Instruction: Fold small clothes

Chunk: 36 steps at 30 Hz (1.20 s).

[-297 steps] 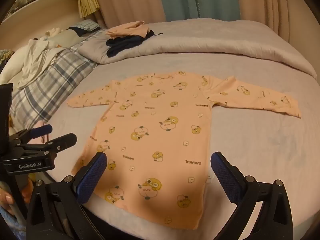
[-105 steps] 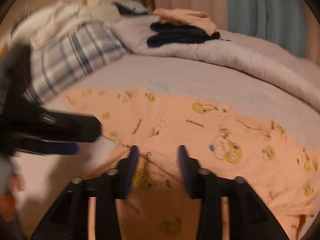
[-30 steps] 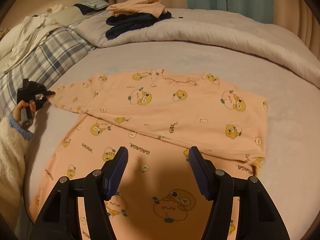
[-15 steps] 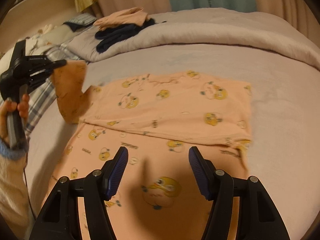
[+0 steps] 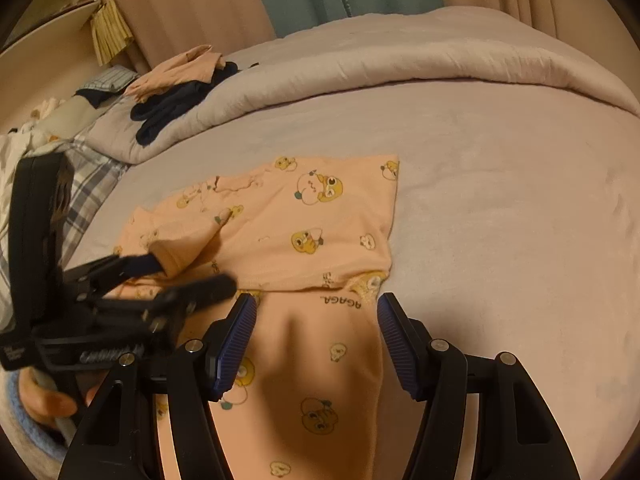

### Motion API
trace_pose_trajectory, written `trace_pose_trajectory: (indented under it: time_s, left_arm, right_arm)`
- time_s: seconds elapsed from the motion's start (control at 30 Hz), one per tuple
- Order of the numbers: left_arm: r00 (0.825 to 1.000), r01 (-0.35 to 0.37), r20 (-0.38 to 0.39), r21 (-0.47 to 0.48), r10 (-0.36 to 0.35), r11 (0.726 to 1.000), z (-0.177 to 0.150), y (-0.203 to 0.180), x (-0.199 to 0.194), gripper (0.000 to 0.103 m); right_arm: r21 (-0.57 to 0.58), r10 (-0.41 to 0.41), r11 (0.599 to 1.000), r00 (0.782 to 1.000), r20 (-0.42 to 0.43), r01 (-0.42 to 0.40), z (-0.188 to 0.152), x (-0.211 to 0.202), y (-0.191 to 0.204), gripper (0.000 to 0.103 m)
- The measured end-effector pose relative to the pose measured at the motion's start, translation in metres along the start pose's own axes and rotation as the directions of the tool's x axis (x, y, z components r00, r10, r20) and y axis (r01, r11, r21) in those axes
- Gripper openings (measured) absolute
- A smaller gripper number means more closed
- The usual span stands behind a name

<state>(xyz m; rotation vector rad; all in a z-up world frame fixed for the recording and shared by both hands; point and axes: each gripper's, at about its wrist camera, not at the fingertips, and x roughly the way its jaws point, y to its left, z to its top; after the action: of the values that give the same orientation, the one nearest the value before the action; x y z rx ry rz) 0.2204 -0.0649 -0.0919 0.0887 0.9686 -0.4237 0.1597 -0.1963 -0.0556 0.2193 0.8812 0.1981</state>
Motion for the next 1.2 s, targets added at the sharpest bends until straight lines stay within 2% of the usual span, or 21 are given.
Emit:
trace_pose_trajectory:
  time_s: [0.13,0.3,0.47,0.57,0.63,0.7,0.73,0.77,0.8,0.9,1.0,1.03,1.13,1.2]
  left_arm:
    - [0.998,0.006,0.057,-0.067,-0.002,0.998,-0.028,0.032,-0.039,0.087]
    - [0.990,-0.090,0.089,-0.211,0.111,0.973,-0.063,0.081,-0.071,0.087]
    - [0.989,-0.093,0.074,-0.380,0.131,0.920,-0.089,0.120,-0.078,0.087]
    - [0.990,-0.083,0.068,-0.419,0.122,0.904,-0.097,0.127,-0.077,0.087]
    - [0.991,-0.081,0.066,-0.427,0.120,0.901,-0.100,0.131,-0.078,0.087]
    - [0.991,-0.075,0.066,-0.438,0.115,0.896,-0.103,0.136,-0.077,0.087]
    - [0.992,-0.070,0.067,-0.443,0.111,0.894,-0.102,0.137,-0.076,0.087]
    - [0.992,-0.065,0.067,-0.447,0.106,0.892,-0.101,0.138,-0.075,0.087]
    - [0.992,-0.062,0.067,-0.449,0.103,0.891,-0.101,0.139,-0.075,0.087]
    - [0.994,-0.059,0.059,-0.442,0.095,0.895,-0.099,0.139,-0.070,0.087]
    - [0.995,-0.060,0.045,-0.429,0.088,0.901,-0.096,0.134,-0.063,0.087]
    - [0.995,-0.060,0.041,-0.427,0.086,0.902,-0.095,0.133,-0.061,0.087]
    - [0.996,-0.056,0.034,-0.428,0.077,0.902,-0.095,0.129,-0.057,0.087]
    - [0.997,-0.056,0.029,-0.426,0.076,0.903,-0.095,0.127,-0.057,0.087]
  right_arm:
    - [-0.038,0.035,0.999,0.999,0.012,-0.034,0.006,0.003,0.013,0.063]
    - [-0.195,0.076,0.978,0.997,-0.002,-0.075,0.016,0.021,0.053,0.063]
    - [-0.395,0.135,0.909,0.990,-0.026,-0.135,0.022,0.042,0.110,0.063]
    - [-0.485,0.138,0.859,0.987,-0.083,-0.161,0.026,0.067,0.139,0.063]
    - [-0.500,0.107,0.854,0.988,-0.111,-0.148,0.027,0.084,0.146,0.061]
    - [-0.489,0.105,0.856,0.982,-0.155,-0.169,0.031,0.099,0.148,0.036]
    - [-0.474,0.094,0.864,0.979,-0.183,-0.171,0.032,0.108,0.145,0.030]
    - [-0.461,0.101,0.869,0.976,-0.193,-0.181,0.033,0.110,0.142,0.012]
    - [-0.442,0.118,0.876,0.974,-0.195,-0.194,0.034,0.110,0.138,0.008]
    - [-0.311,0.179,0.927,0.976,-0.121,-0.208,0.046,0.090,0.112,0.007]
    - [-0.137,0.240,0.963,0.970,0.042,-0.232,0.061,0.050,0.068,0.007]
    - [-0.066,0.233,0.972,0.966,0.109,-0.227,0.061,0.034,0.048,0.006]
    - [0.045,0.189,0.978,0.959,0.210,-0.203,0.053,0.010,0.010,0.006]
    - [0.103,0.153,0.979,0.968,0.197,-0.176,0.043,0.011,-0.012,0.006]
